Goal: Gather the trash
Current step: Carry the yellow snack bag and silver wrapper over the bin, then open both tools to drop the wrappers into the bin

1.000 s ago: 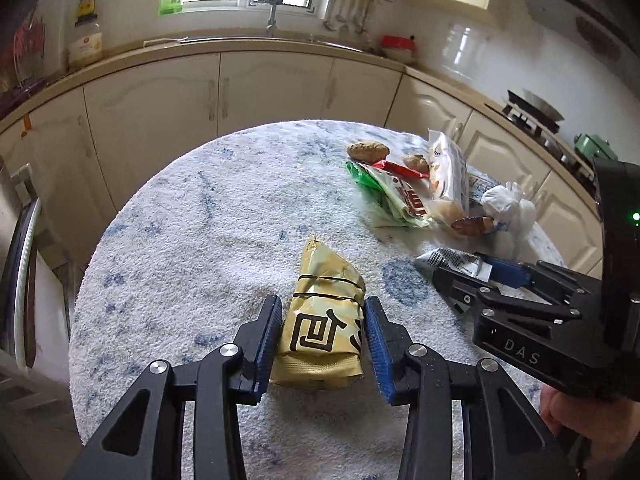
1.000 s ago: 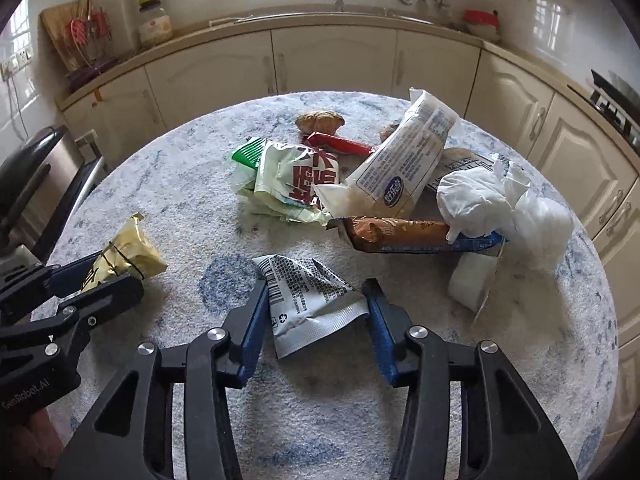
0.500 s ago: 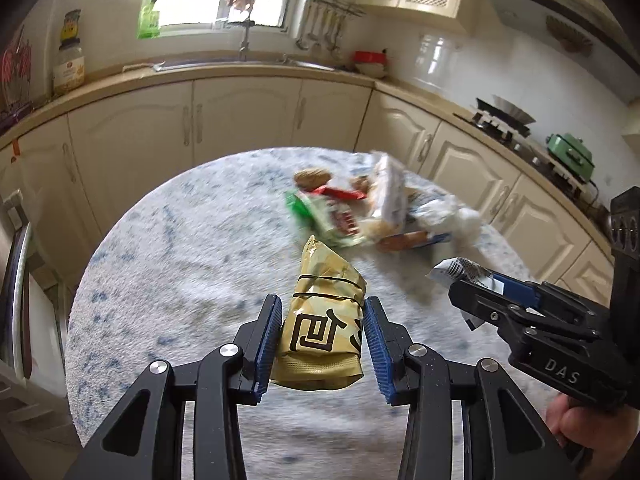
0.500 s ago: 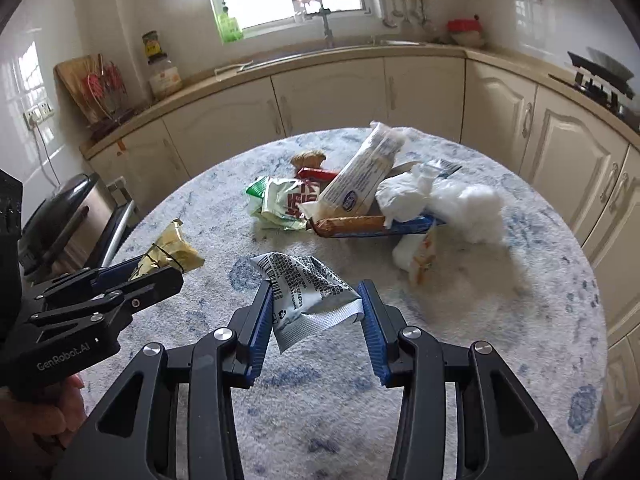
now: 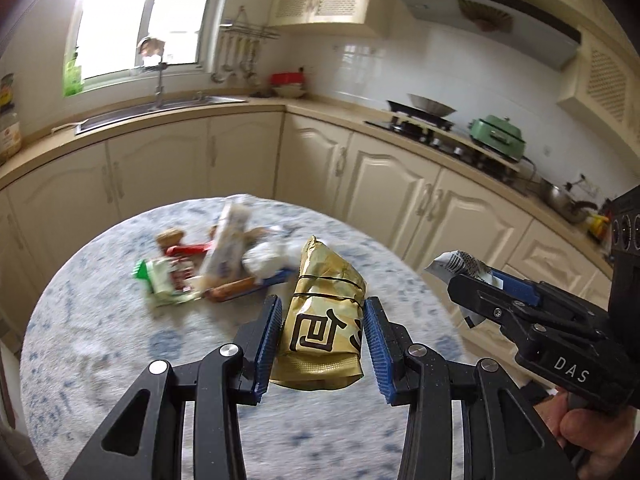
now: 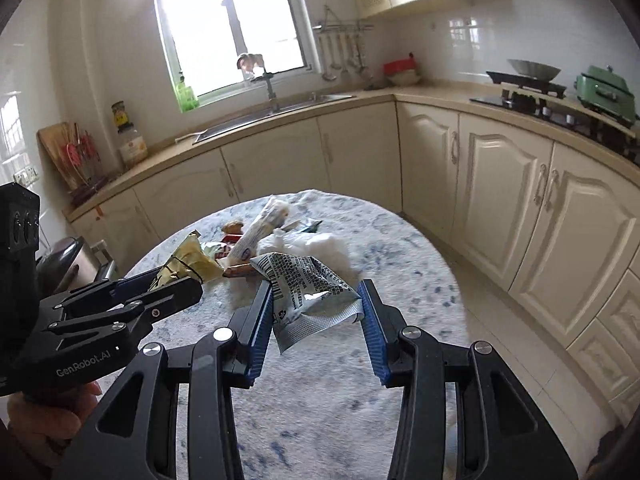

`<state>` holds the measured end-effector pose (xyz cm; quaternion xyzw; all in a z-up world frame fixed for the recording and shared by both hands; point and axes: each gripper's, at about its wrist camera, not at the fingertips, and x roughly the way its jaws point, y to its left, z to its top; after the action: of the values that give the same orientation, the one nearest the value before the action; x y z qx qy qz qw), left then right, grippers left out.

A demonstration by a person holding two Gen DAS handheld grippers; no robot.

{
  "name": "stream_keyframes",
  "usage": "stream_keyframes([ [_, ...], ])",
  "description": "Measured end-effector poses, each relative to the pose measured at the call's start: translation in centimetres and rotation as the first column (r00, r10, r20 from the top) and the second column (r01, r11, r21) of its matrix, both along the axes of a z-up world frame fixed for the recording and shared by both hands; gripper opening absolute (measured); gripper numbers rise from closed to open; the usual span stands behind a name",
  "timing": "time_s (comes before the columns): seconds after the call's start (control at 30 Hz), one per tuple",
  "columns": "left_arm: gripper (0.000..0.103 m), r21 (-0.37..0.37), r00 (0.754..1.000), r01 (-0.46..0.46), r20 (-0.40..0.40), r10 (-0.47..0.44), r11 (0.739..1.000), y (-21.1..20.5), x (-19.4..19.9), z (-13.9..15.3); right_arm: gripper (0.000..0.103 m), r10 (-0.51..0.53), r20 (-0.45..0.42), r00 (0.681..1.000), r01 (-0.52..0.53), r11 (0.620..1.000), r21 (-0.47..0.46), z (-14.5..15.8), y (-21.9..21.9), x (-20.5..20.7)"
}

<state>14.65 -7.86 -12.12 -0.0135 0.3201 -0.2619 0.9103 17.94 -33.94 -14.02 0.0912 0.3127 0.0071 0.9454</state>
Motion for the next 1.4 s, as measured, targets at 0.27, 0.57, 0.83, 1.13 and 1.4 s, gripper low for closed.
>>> stream_keyframes([
  [0.27,0.038,0.013,0.985,0.168,0.027,-0.168,0.986,-9.0,-1.0,1.3,0.042,-0.185,0.019,0.982,0.185,0.983,0.009,0.4,-8.7,-5.5],
  [0.57,0.038,0.045,0.930,0.369,-0.027,-0.368,0.929,-21.5,-1.3,-0.4,0.042,-0.416,-0.044,0.908,0.418,0.907,0.052,-3.2,-19.5,-12.3],
  [0.83,0.038,0.116,0.864,0.489,-0.199,-0.462,0.864,-34.0,1.0,-6.9,0.042,-0.525,-0.177,0.832,0.547,0.831,0.106,-10.2,-27.5,-15.8],
  [1.13,0.038,0.197,0.802,0.541,-0.415,-0.431,0.817,-44.8,6.8,-15.3,0.043,-0.534,-0.352,0.769,0.618,0.762,0.194,-20.0,-33.9,-15.9],
  [1.4,0.062,0.276,0.796,0.543,-0.471,-0.381,0.793,-50.9,8.8,-19.1,0.067,-0.533,-0.442,0.722,0.671,0.697,0.255,-25.3,-36.5,-16.3],
])
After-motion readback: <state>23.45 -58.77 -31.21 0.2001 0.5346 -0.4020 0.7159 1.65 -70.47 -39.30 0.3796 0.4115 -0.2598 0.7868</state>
